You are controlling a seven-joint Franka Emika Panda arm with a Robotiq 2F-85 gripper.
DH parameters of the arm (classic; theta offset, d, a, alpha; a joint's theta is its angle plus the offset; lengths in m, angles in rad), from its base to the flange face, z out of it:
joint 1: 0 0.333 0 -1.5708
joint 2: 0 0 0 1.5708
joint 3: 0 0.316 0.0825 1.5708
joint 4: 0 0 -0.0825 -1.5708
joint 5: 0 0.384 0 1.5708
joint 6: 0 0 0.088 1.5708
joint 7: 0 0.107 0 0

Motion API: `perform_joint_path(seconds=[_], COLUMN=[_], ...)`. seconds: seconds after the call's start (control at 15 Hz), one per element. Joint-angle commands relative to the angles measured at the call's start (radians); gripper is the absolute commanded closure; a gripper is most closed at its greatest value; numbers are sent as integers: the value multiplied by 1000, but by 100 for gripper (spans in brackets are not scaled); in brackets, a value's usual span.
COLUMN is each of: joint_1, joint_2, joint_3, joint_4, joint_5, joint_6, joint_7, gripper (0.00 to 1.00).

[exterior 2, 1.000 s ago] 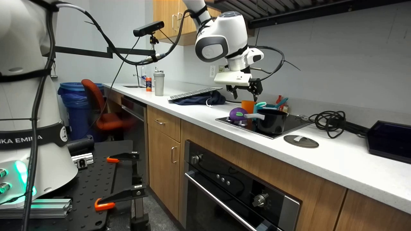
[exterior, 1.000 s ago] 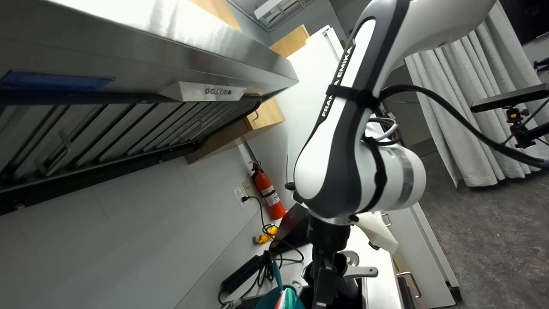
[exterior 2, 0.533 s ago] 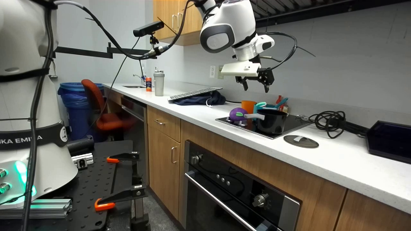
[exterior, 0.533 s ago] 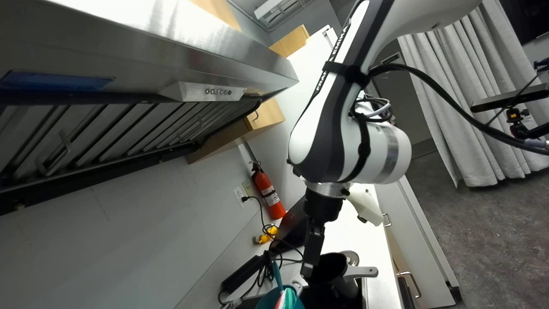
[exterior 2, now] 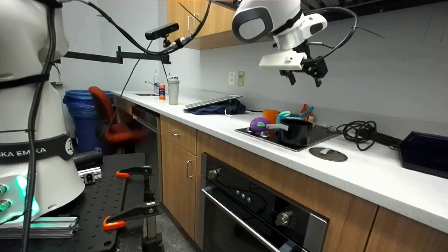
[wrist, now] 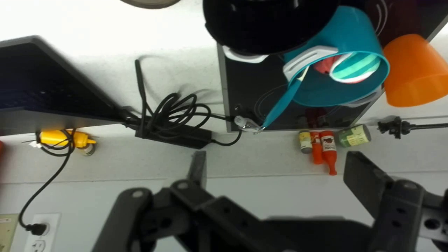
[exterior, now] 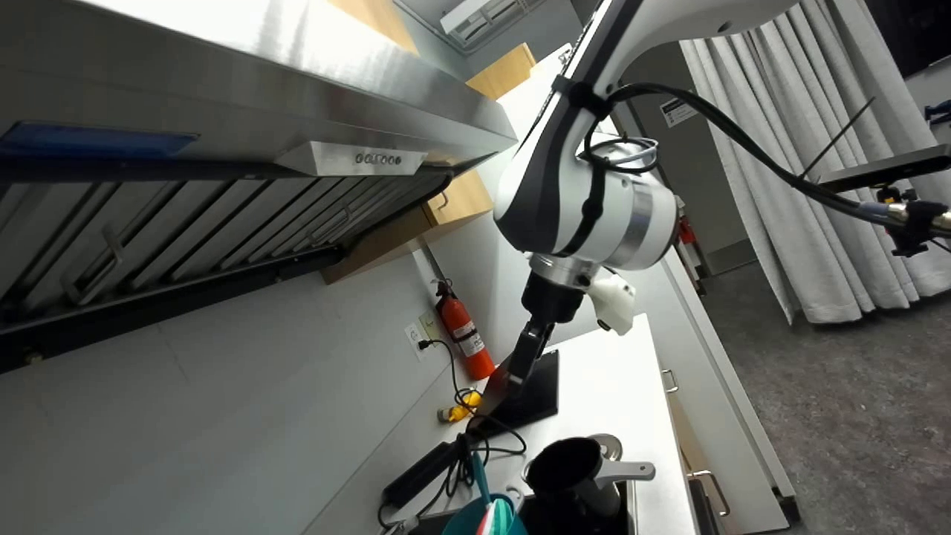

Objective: Take the lid from the top of the black pot and put it at the right of the stove then remove the purple object from the pot and put it on the stove

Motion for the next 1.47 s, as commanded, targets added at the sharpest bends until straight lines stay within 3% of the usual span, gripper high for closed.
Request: perform_joint_path(seconds=[0.0,0.67,1.07,1.4], joint_1=[-57,-123,-115,-76], joint_2=[29,215,265,266], joint_3=[5,-14,-34,-102], joint_4=[70,209,250,232], joint_5=[63,34,18,-50], joint_6=[-29,-13,-17,-27], joint_7=[-25,4,24,81], gripper=[0,0,0,0])
